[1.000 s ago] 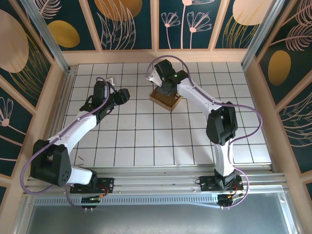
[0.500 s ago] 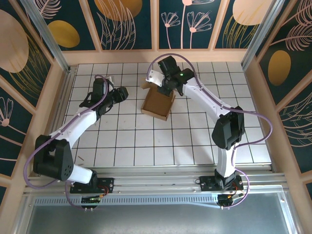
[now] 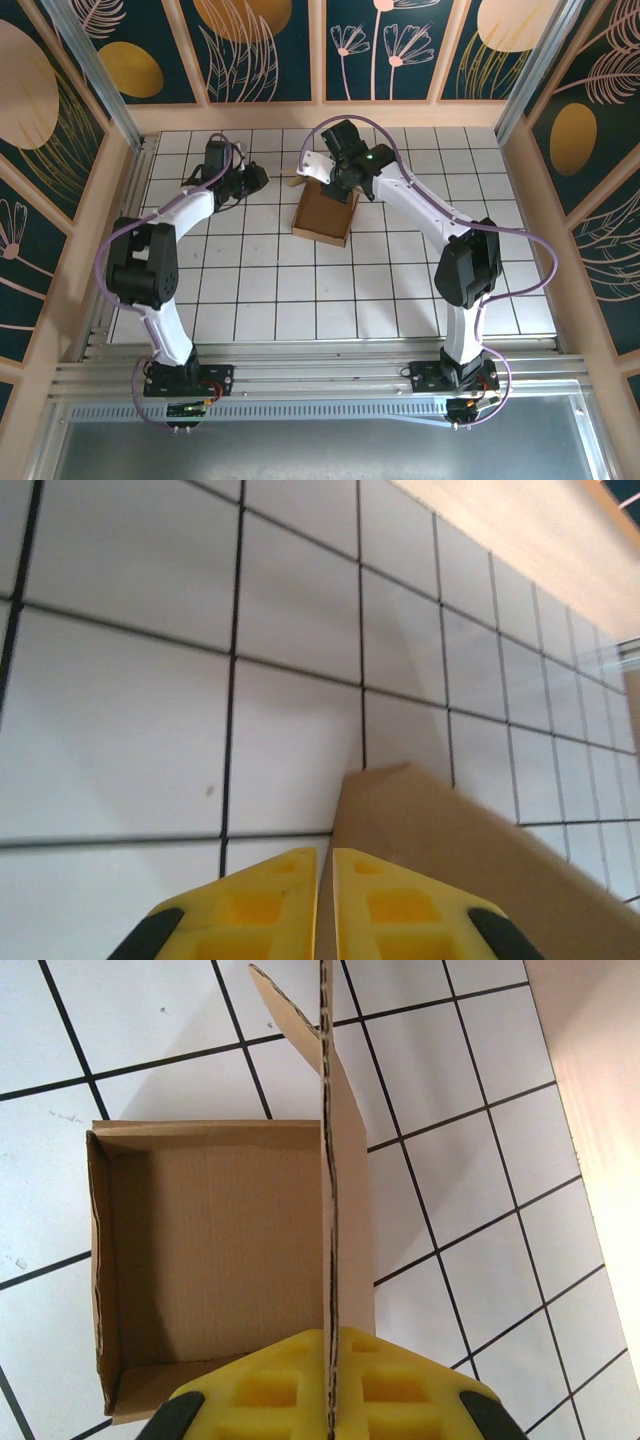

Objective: Fold the paper box

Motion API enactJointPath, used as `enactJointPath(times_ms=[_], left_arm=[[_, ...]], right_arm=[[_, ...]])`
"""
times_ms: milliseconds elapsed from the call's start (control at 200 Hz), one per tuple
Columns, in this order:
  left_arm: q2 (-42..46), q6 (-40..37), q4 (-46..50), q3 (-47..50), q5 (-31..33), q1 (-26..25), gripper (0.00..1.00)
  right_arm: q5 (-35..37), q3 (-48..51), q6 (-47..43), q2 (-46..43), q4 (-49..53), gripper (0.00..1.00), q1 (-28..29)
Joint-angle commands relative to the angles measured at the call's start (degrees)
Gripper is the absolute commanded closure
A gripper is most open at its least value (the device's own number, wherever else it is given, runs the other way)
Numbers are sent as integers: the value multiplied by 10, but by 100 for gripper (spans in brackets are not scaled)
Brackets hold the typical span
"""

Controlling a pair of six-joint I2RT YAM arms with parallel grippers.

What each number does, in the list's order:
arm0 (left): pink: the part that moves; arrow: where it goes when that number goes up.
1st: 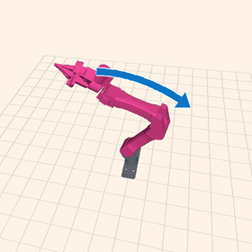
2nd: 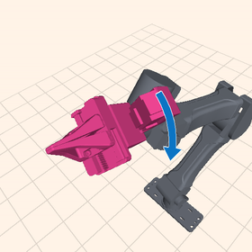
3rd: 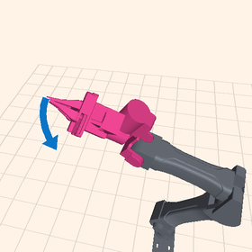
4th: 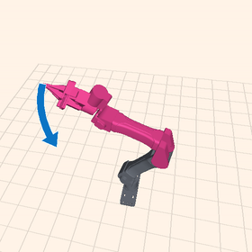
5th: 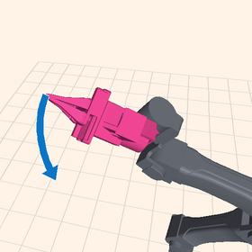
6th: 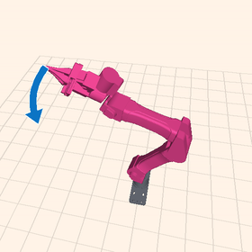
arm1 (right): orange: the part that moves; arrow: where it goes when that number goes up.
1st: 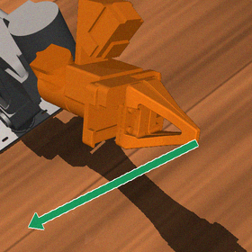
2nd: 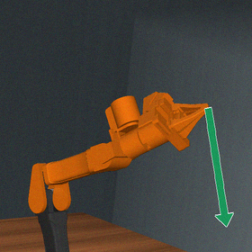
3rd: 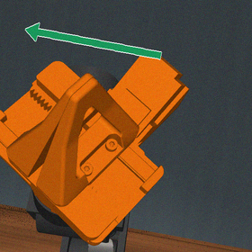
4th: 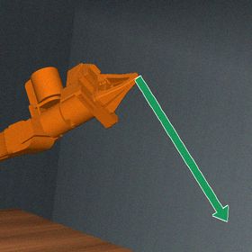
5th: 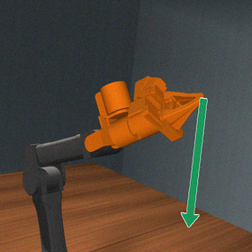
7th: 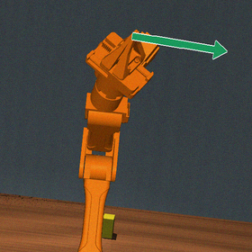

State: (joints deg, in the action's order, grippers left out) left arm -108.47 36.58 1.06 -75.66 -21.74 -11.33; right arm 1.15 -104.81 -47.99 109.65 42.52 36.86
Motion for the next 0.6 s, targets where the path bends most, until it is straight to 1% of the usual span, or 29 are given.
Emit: enactJointPath(times_ms=[0, 80, 125, 185, 265, 380, 541, 596], left_arm=[[-57, 19, -13, -43, -84, -2, 91], [-87, 18, -18, -61, -100, -3, 96], [-98, 15, -27, -65, -123, -2, 97], [-107, 17, -42, -66, -155, -4, 98], [-116, 10, -46, -72, -180, -9, 98], [-124, 13, -55, -71, -190, -12, 98], [-136, 15, -44, -78, -173, -13, 99], [-139, 17, -49, -80, -182, -14, 100]], right_arm=[[-12, 4, -12, -15, 6, 99, 5], [-11, 1, -15, -14, 6, 99, 5], [-12, 0, -16, -14, 4, 99, 5], [-11, -1, -18, -15, 2, 100, 5], [-13, -5, -19, -12, 3, 100, 5], [-19, -12, -17, -10, 7, 100, 5], [-22, -13, -15, -10, 10, 100, 5], [-22, -12, -14, -11, 9, 100, 5]])
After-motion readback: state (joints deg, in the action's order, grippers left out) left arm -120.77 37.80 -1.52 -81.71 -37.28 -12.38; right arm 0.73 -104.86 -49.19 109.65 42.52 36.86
